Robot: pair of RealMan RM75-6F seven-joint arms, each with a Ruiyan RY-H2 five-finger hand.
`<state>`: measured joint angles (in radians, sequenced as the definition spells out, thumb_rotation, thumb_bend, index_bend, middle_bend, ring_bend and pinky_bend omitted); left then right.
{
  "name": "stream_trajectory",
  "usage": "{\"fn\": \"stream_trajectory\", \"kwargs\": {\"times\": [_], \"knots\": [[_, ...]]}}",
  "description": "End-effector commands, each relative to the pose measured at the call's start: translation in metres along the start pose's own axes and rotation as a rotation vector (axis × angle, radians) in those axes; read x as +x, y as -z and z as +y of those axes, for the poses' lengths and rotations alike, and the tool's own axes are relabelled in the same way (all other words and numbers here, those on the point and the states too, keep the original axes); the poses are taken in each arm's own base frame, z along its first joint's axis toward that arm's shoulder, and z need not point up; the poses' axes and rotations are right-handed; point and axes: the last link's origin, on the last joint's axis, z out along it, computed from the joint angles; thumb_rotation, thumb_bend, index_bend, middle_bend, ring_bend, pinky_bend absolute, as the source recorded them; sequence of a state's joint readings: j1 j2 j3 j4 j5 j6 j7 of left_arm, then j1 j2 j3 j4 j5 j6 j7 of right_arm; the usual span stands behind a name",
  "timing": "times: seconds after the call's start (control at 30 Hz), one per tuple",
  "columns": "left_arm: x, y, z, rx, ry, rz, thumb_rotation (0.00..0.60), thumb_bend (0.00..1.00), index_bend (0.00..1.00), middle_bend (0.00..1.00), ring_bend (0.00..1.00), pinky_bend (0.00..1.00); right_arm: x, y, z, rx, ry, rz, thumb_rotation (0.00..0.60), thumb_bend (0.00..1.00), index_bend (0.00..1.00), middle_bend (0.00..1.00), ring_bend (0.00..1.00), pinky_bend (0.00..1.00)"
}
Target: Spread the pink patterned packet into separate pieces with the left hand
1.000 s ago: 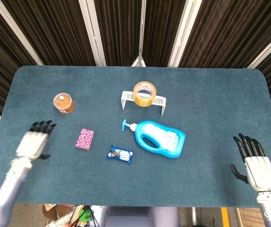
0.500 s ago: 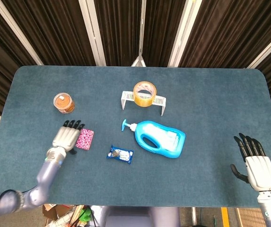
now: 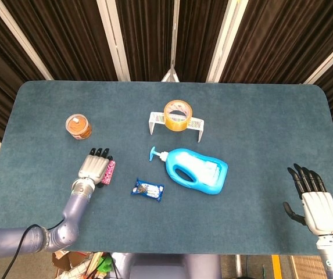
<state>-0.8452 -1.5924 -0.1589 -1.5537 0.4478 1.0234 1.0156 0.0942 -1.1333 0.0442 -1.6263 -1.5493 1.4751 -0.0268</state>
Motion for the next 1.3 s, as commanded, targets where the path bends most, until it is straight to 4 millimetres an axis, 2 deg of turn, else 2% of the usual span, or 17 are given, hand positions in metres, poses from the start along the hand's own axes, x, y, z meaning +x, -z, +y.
{"fn": "stream_trajectory", "kwargs": {"times": [0.03,0.13,0.2,0.4,0.67,1.0,1.13,1.3], "knots": [[0.0,-0.001,0.001,0.003,0.002,0.005,0.6,0.4,0.4,0.0,0.0,0.0,0.0,0.0,0.0,0.0,-0.001,0.001,0.6,0.36,0.0,0.0,0.0,0.09],[0.0,-0.001,0.0,0.006,0.016,0.02,0.6,0.44,0.48,0.0,0.0,0.0,0.0,0.001,0.001,-0.002,-0.002,0.001,0.6,0.36,0.0,0.0,0.0,0.09],[0.001,0.0,0.0,0.003,0.03,0.033,0.6,0.46,0.5,0.0,0.0,0.0,0.0,0.001,0.0,0.001,-0.002,0.002,0.6,0.36,0.0,0.0,0.0,0.09],[0.008,0.008,-0.002,-0.026,0.066,0.073,0.6,0.46,0.52,0.0,0.0,0.0,0.001,0.001,0.0,-0.001,0.0,0.002,0.6,0.36,0.0,0.0,0.0,0.09],[0.015,0.038,-0.009,-0.083,0.091,0.102,0.6,0.47,0.54,0.0,0.0,0.0,0.0,0.001,0.0,-0.004,0.0,0.004,0.6,0.36,0.0,0.0,0.0,0.09],[-0.011,0.079,-0.019,-0.135,0.04,0.042,0.6,0.47,0.53,0.0,0.0,0.0,0.002,0.001,-0.001,-0.002,-0.007,0.018,0.6,0.36,0.0,0.0,0.0,0.09],[-0.021,0.088,-0.019,-0.155,0.028,0.021,0.6,0.47,0.53,0.0,0.0,0.0,0.002,0.001,-0.002,0.003,-0.009,0.024,0.6,0.36,0.0,0.0,0.0,0.09],[-0.032,0.088,-0.016,-0.174,0.009,0.001,0.6,0.47,0.52,0.0,0.0,0.0,0.001,0.001,-0.001,0.0,-0.009,0.025,0.6,0.36,0.0,0.0,0.0,0.09]]}}
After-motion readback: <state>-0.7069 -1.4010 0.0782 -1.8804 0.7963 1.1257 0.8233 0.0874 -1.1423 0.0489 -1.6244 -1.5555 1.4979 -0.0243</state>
